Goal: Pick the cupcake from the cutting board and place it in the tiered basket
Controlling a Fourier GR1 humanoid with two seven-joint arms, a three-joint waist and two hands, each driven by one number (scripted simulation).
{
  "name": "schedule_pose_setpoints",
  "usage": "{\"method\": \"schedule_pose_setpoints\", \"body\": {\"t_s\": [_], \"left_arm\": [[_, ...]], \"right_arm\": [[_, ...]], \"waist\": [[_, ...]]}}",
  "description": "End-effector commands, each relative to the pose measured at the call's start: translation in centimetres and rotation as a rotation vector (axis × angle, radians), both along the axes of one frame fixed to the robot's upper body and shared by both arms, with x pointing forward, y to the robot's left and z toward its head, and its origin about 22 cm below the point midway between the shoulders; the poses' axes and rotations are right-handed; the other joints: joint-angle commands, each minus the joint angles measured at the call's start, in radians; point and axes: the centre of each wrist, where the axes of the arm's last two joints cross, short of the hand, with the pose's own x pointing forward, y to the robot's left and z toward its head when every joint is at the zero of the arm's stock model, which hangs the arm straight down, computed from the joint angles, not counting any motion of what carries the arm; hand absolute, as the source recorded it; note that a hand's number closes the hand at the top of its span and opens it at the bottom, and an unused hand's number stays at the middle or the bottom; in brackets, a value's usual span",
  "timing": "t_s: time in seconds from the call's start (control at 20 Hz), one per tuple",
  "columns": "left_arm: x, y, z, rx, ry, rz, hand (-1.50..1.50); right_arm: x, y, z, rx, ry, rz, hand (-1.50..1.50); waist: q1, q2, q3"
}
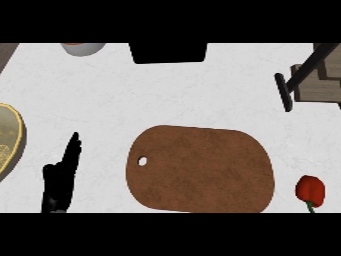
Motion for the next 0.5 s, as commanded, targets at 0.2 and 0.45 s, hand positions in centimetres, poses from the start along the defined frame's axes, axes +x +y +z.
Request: {"method": "schedule_pose_setpoints", "body": {"t_s": [0.2,0.45], "left_arm": [[-0.8,1.4,-0.8,0.000,0.034,0.036,0.00],[-0.9,0.2,-0.6,-0.009,0.031,0.049,0.00]], "right_arm": [[-9.4,4.6,1.3,0.083,-0.030,0.003,-1.50],[-14.5,7.7,-0.3,0.055,-0.027,0.069,-1.50]], "waist": [[-0.034,-0.013,-0.003],[-0.041,-0.019,-0.002]]}}
